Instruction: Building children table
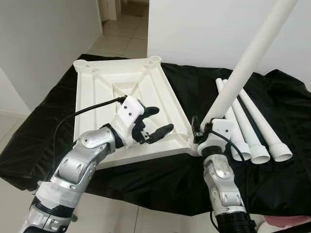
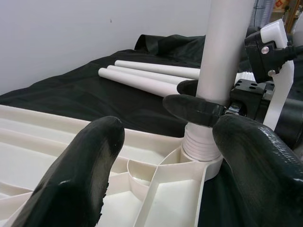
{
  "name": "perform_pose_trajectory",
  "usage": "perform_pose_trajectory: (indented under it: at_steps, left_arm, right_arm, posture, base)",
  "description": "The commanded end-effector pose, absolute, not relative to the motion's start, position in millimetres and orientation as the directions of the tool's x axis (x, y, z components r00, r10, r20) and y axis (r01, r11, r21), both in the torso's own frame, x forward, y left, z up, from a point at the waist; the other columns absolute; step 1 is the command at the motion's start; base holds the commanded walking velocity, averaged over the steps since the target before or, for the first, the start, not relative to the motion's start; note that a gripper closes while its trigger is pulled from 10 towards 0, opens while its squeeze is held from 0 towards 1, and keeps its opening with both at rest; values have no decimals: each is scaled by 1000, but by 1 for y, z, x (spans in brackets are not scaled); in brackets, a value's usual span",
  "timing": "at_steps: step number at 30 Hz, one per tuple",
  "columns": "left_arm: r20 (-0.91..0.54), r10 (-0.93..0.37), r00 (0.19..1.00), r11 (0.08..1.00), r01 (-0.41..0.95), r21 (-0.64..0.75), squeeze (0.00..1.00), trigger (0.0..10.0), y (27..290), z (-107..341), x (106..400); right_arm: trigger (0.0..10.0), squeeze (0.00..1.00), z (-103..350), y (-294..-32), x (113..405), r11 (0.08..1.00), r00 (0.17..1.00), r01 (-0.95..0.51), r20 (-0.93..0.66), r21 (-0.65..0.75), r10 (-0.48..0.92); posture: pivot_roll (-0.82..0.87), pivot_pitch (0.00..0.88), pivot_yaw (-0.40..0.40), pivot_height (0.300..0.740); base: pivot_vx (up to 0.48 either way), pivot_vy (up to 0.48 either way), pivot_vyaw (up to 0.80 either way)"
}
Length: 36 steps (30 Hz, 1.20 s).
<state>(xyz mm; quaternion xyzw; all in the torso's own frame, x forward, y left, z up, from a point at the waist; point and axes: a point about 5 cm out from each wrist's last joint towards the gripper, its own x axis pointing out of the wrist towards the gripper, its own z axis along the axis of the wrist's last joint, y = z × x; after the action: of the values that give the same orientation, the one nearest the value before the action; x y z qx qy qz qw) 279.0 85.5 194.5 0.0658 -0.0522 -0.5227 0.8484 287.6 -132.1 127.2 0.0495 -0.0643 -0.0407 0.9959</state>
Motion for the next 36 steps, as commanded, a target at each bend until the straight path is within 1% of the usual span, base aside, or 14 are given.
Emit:
perform_pose_trajectory:
  at_steps: [1, 10, 11, 12, 13, 20, 21, 22, 23, 24, 28, 31, 35, 36]
  left_arm:
    - [7, -921, 389, 385, 908, 165, 0, 10000, 85, 193, 276]
    - [9, -925, 380, 376, 912, 166, 0, 10000, 83, 193, 276]
    - [9, -926, 379, 375, 912, 166, 0, 10000, 83, 193, 276]
    - [9, -926, 377, 374, 913, 166, 0, 10000, 82, 193, 276]
    - [10, -926, 377, 373, 913, 165, 0, 10000, 82, 193, 275]
    - [12, -927, 375, 372, 914, 165, 0, 10000, 81, 193, 275]
    - [13, -927, 374, 371, 914, 165, 0, 10000, 80, 193, 275]
    - [13, -927, 374, 371, 914, 165, 0, 10000, 80, 193, 275]
    - [14, -928, 373, 370, 914, 165, 0, 10000, 79, 193, 275]
    - [15, -928, 372, 369, 915, 164, 0, 10000, 79, 192, 275]
    - [16, -929, 370, 368, 915, 165, 0, 10000, 78, 193, 275]
    - [17, -931, 364, 362, 916, 171, 0, 10000, 76, 193, 274]
    - [18, -933, 360, 357, 918, 171, 0, 10000, 75, 193, 273]
    - [17, -935, 355, 353, 920, 172, 0, 10000, 74, 193, 272]
  right_arm:
    - [10000, 0, 105, -125, 283, 989, 995, 102, 6, 106, -104]
    - [10000, 0, 114, -123, 282, 994, 994, 86, 66, 61, -90]
    - [10000, 35, 115, -123, 282, 995, 994, 81, 74, 57, -85]
    - [10000, 722, 117, -124, 282, 995, 993, 72, 84, 72, -78]
    - [10000, 1000, 119, -125, 282, 995, 993, 50, 102, 88, -58]
    - [10000, 1000, 126, -131, 282, 997, 988, -1, 154, 80, -11]
    - [10000, 812, 129, -136, 283, 998, 984, -51, 175, 49, 41]
    - [10000, 812, 129, -136, 283, 998, 984, -51, 175, 49, 41]
    - [10000, 278, 132, -140, 285, 996, 978, -92, 189, 21, 87]
    - [10000, 0, 134, -143, 286, 992, 972, -129, 197, 9, 125]
    - [10000, 0, 137, -150, 290, 982, 960, -190, 207, -11, 188]
    - [10000, 0, 141, -159, 297, 957, 935, -282, 203, -69, 291]
    - [10000, 0, 141, -164, 300, 944, 923, -318, 197, -91, 330]
    - [10000, 0, 141, -166, 302, 932, 914, -351, 186, -86, 361]
  posture:
    - [-41, 0, -37, 740]
    - [-44, 0, -37, 740]
    - [-48, 0, -35, 740]
    - [-48, 0, -35, 740]
    - [-48, 0, -36, 740]
    - [-51, 0, -37, 740]
    - [-54, 0, -36, 740]
    - [-54, 0, -36, 740]
    - [-55, 0, -37, 740]
    - [-55, 0, -38, 740]
    - [-55, 0, -39, 740]
    - [-52, 0, -38, 740]
    - [-55, 0, -35, 740]
    - [-55, 0, -33, 740]
  base:
    - [0, 0, 0]
    - [0, 0, 0]
    - [0, 0, 0]
    - [0, 0, 0]
    - [0, 0, 0]
    - [0, 0, 0]
    - [0, 0, 0]
    - [0, 0, 0]
    - [0, 0, 0]
    - [0, 0, 0]
    - [0, 0, 0]
    - [0, 0, 0]
    - [0, 0, 0]
    - [0, 0, 0]
